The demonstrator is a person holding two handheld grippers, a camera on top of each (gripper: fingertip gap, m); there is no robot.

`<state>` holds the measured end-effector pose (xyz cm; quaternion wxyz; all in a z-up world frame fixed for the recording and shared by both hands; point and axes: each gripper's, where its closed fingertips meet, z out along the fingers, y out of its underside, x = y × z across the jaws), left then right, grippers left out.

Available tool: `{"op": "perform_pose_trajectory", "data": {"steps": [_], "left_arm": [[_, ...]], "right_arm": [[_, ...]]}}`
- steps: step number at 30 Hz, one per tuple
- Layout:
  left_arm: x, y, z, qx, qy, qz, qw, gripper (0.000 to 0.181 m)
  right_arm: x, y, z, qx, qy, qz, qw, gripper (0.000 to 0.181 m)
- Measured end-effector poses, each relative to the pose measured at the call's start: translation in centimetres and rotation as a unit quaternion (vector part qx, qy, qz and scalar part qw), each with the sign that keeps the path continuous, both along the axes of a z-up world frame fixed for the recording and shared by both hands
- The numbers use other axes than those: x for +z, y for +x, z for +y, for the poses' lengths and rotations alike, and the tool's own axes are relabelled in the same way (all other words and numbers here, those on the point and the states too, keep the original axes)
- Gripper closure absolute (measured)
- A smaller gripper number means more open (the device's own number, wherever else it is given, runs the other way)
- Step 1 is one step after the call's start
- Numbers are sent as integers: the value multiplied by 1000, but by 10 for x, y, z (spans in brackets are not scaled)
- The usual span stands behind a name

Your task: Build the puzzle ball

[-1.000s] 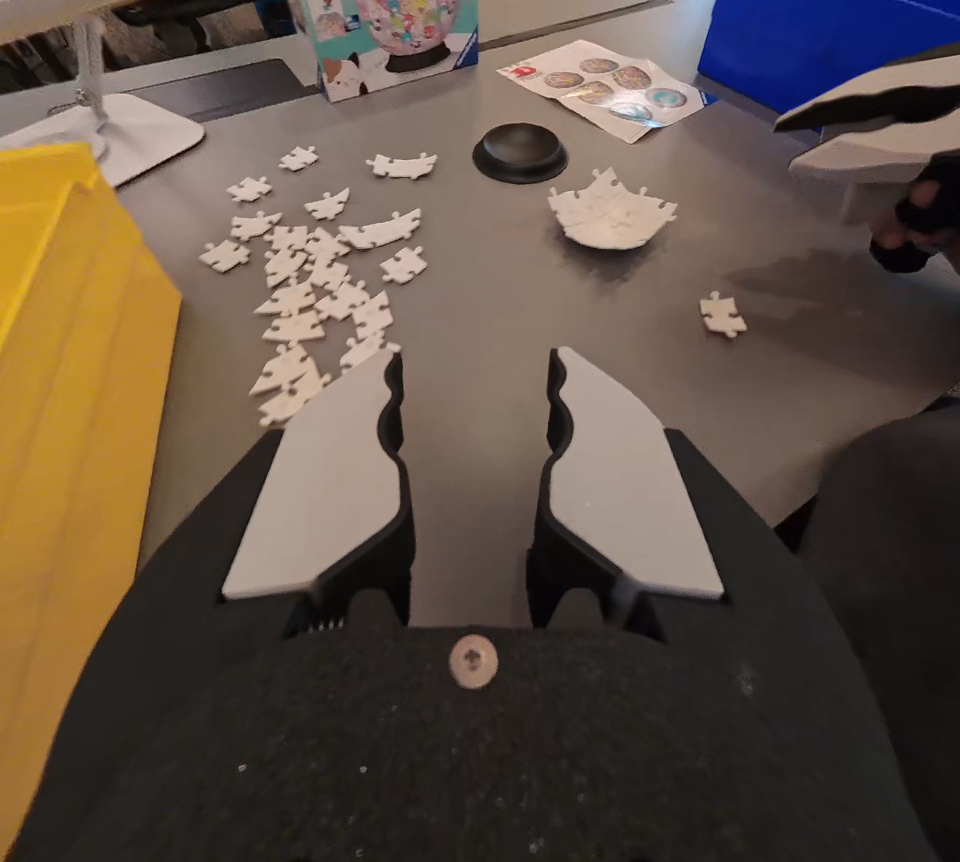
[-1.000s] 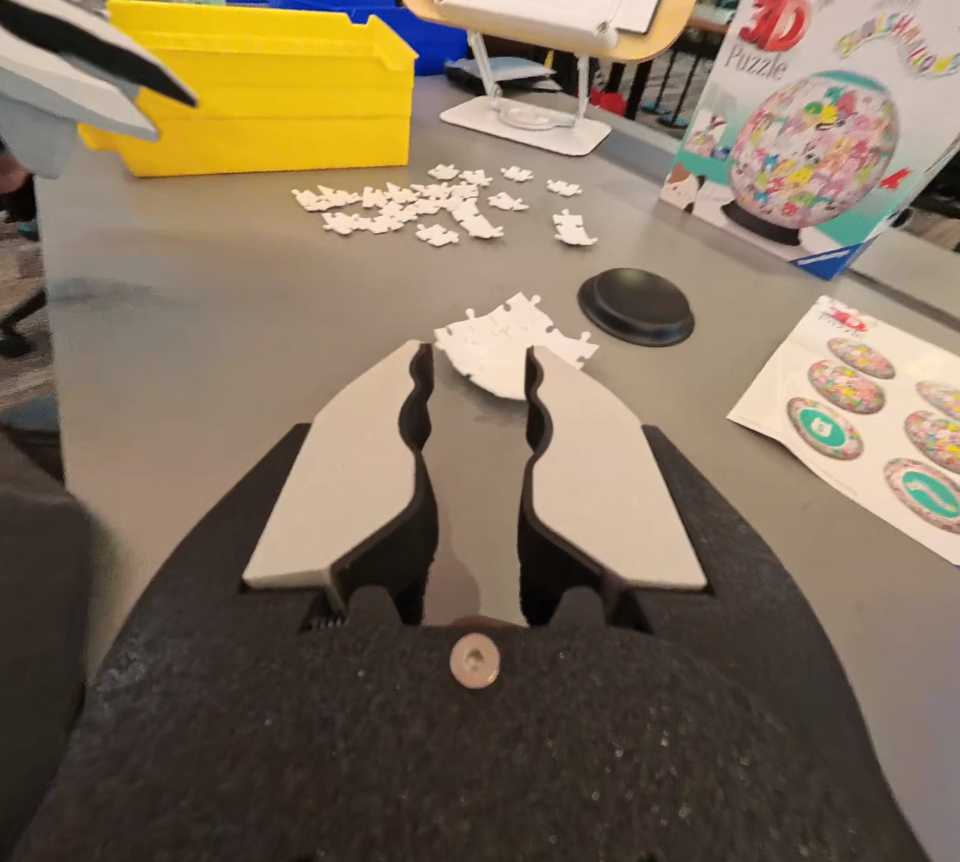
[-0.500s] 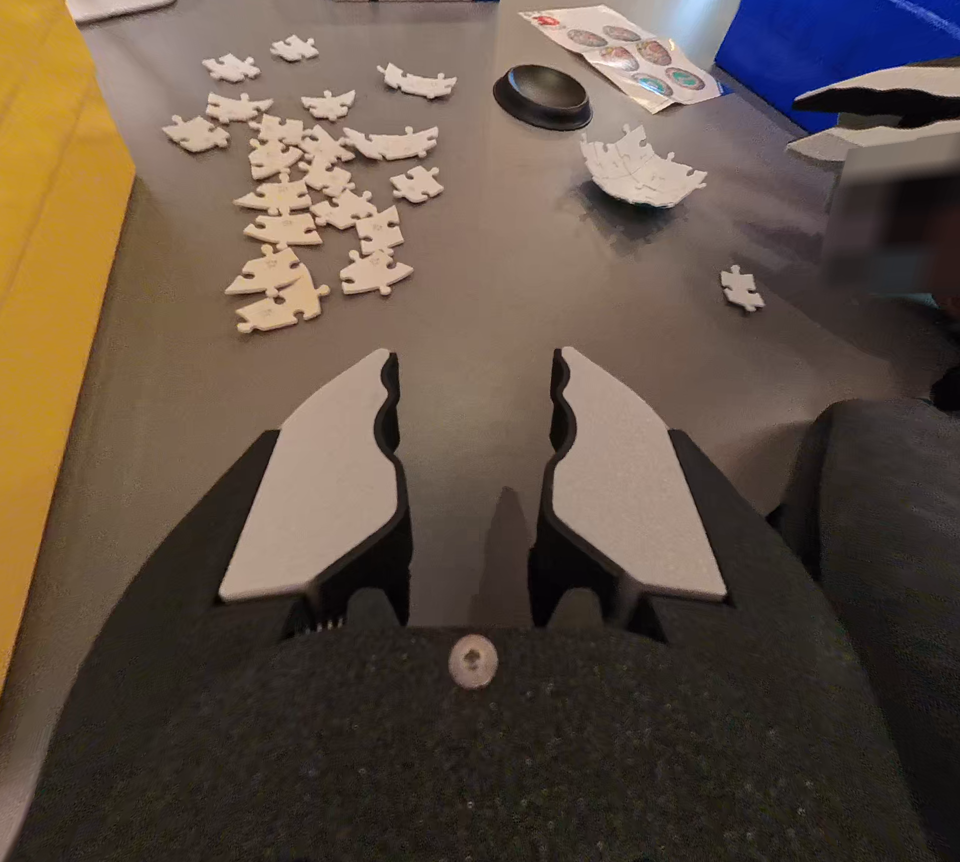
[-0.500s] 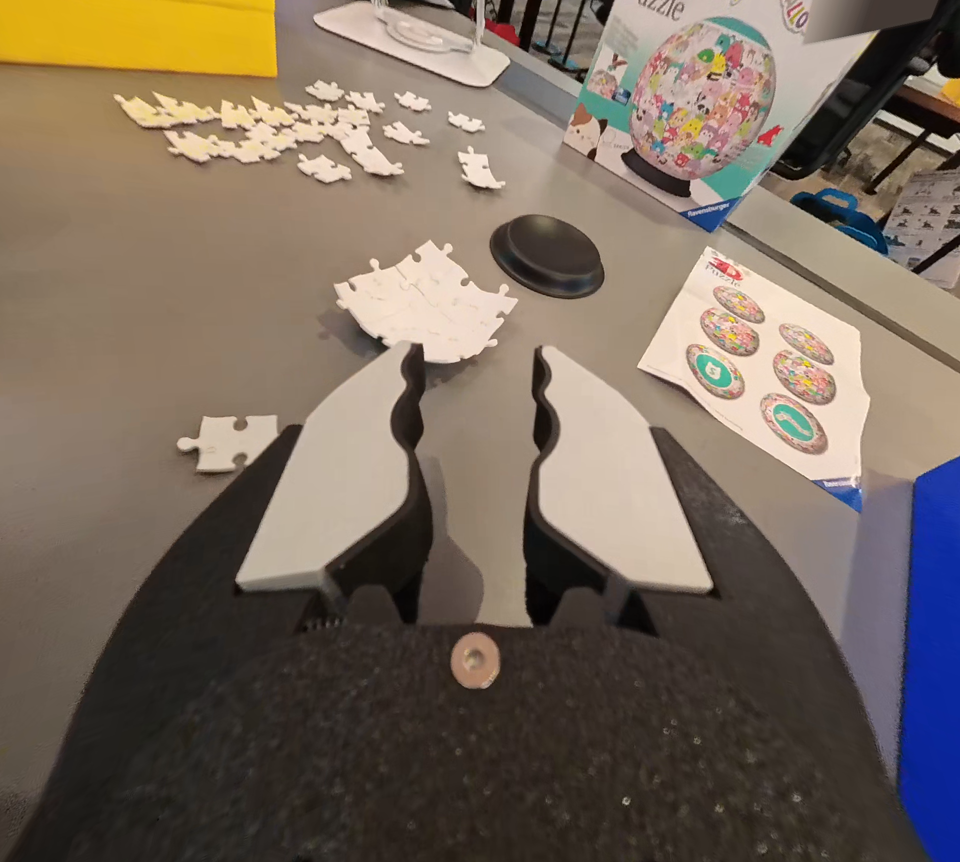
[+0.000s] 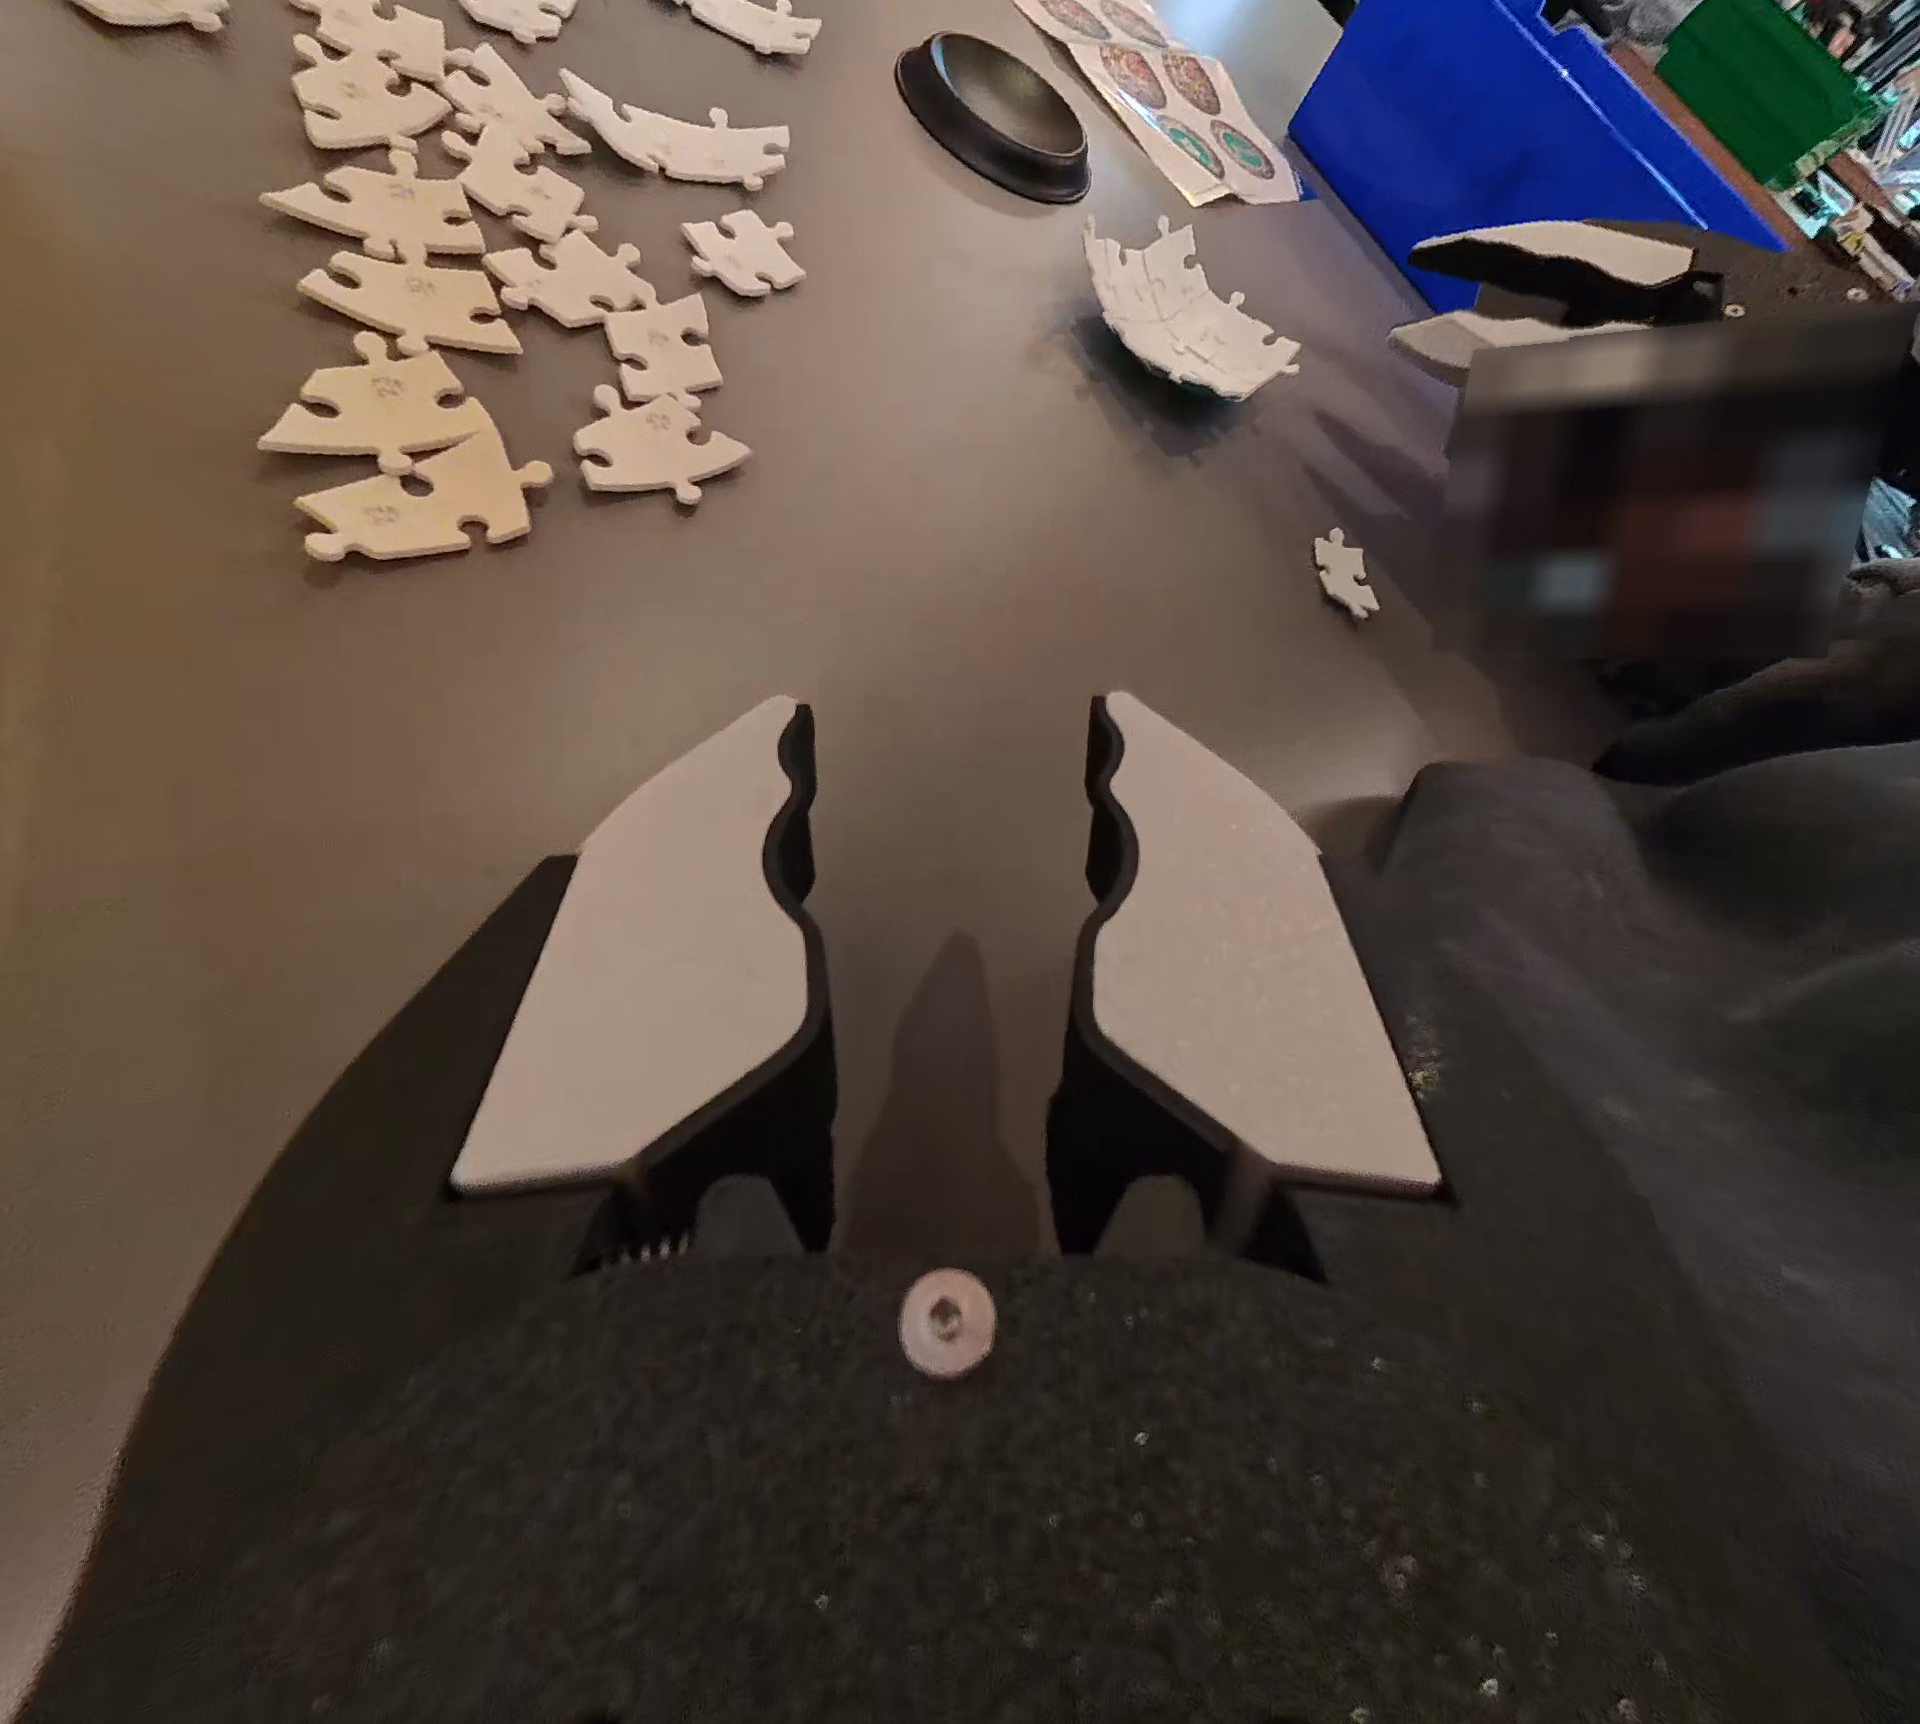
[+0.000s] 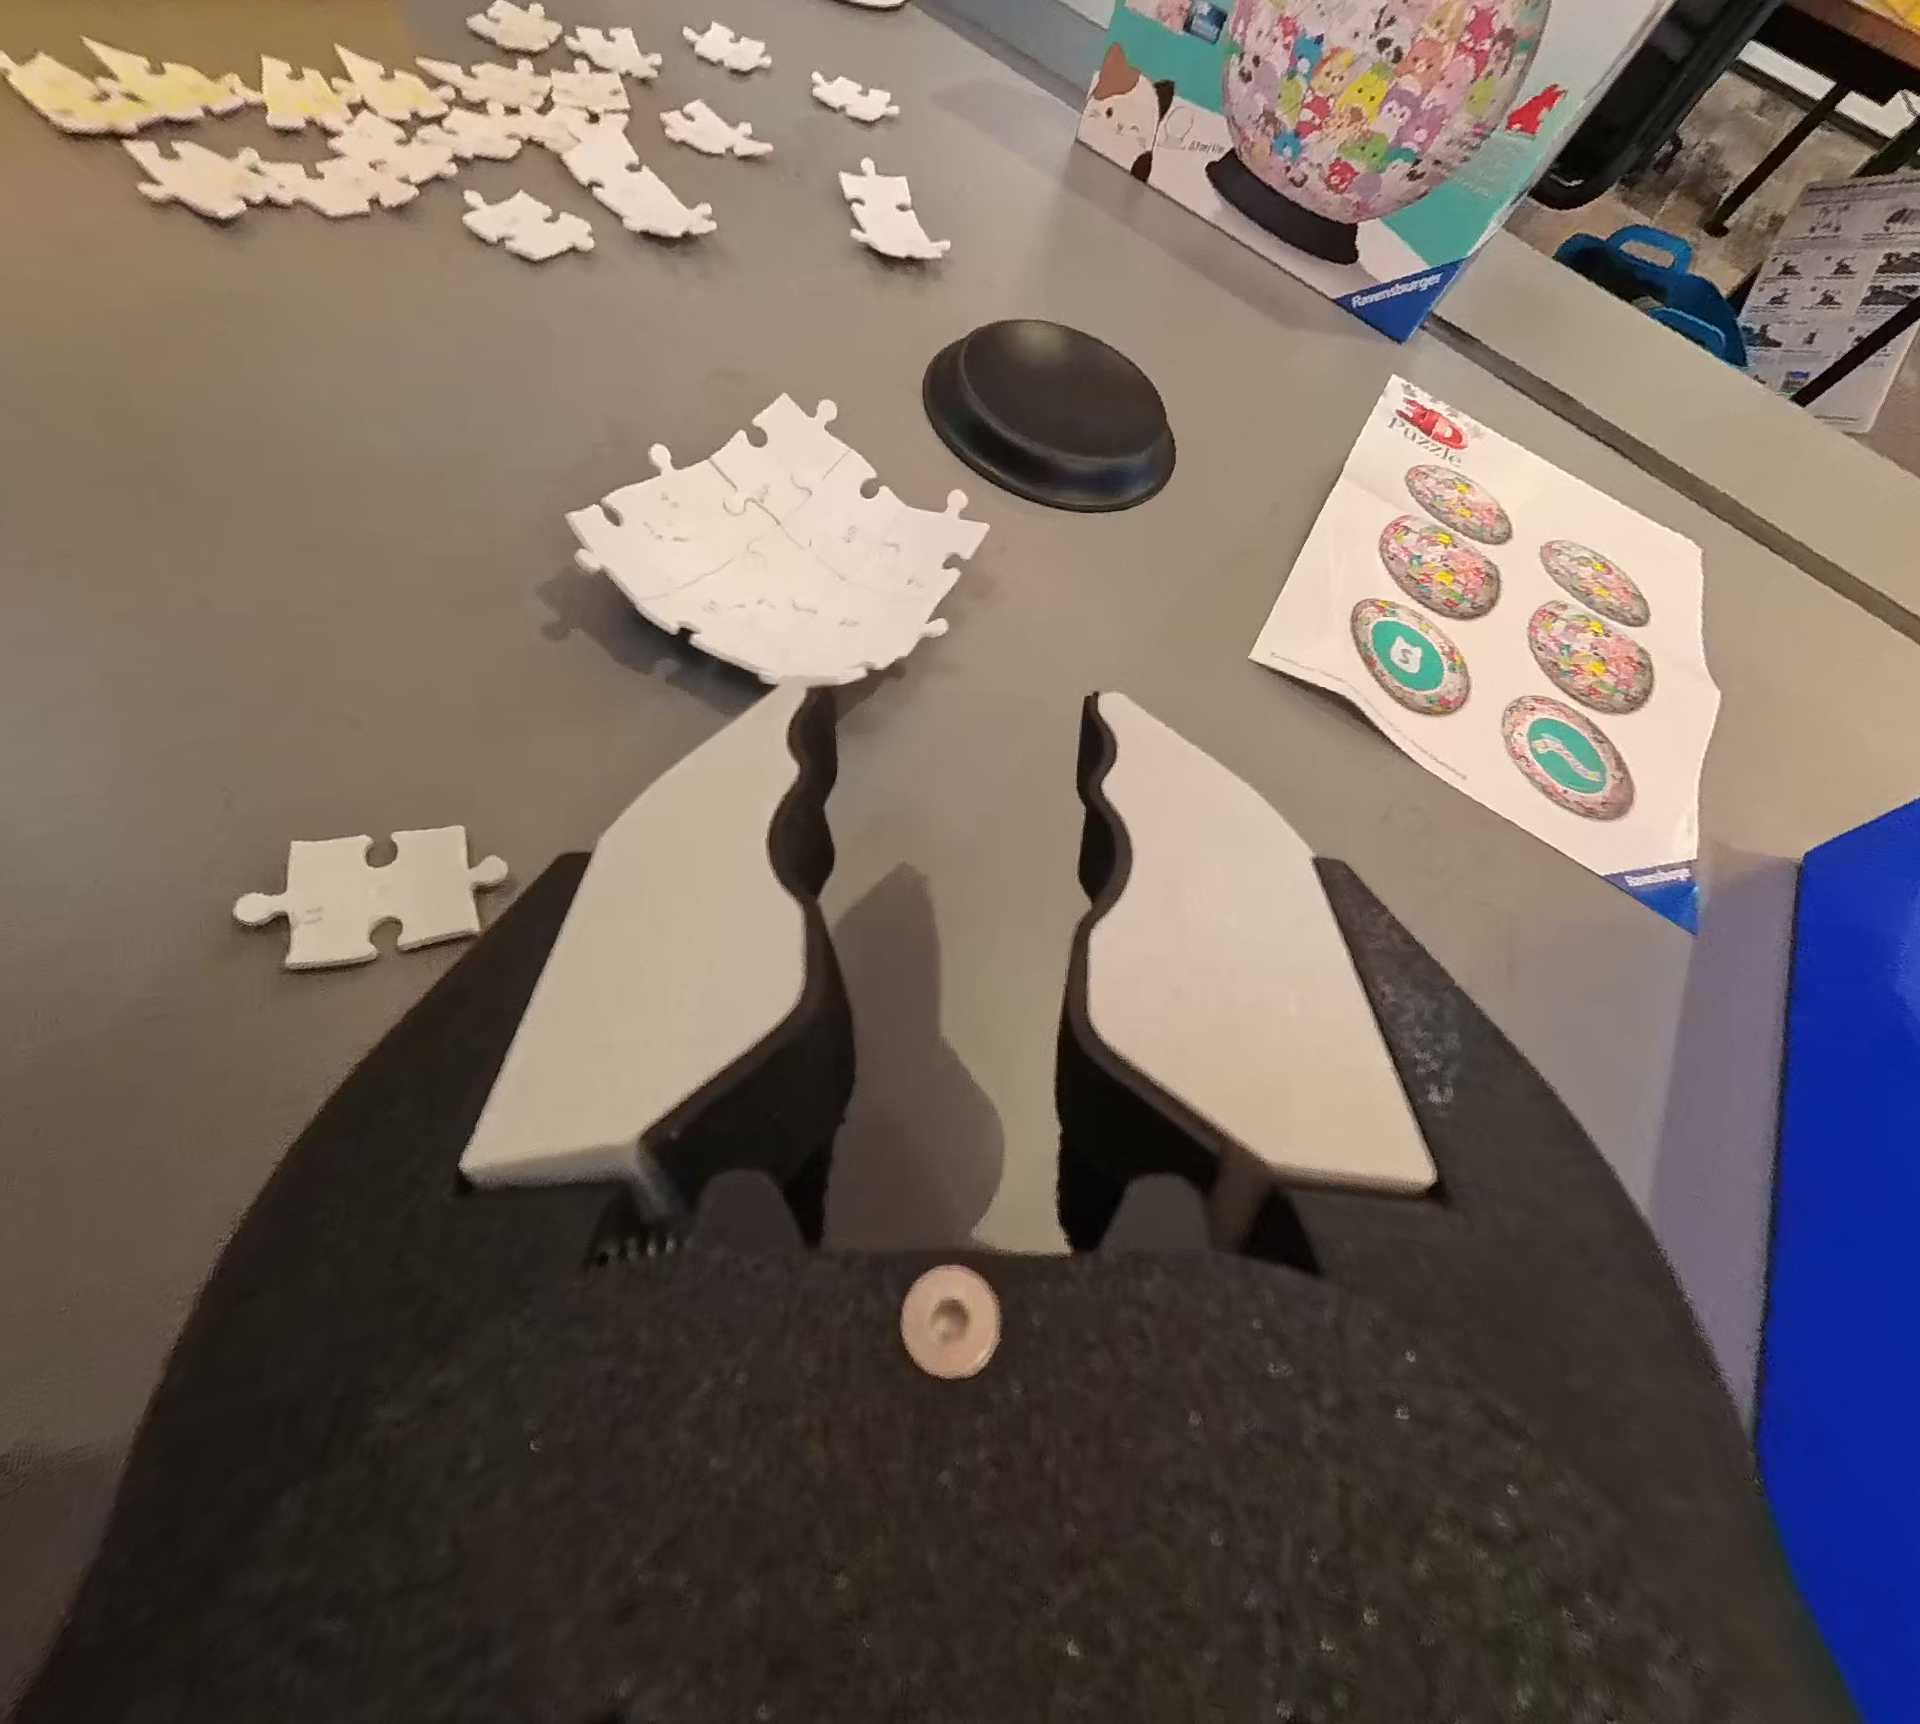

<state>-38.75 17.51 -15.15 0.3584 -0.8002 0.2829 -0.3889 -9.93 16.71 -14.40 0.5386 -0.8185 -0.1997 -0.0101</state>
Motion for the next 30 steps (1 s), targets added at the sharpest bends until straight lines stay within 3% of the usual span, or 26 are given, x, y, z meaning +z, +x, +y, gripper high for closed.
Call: {"op": "perform_pose_trajectory", "data": {"steps": [18,21,26,30], "left_arm": [[1,1,-5,-12,10,11,1000,134],[25,3,-6,-18,39,-36,998,133],[105,-39,4,-6,137,-92,986,134],[132,-114,53,63,141,3,988,124]], "right_arm": [[-3,-2,1,4,-9,-5,1000,137],[-3,-2,1,5,-11,-4,1000,137],[-3,-2,0,7,-10,2,1000,137],[-2,-4,-1,15,-6,0,1000,137]]}}
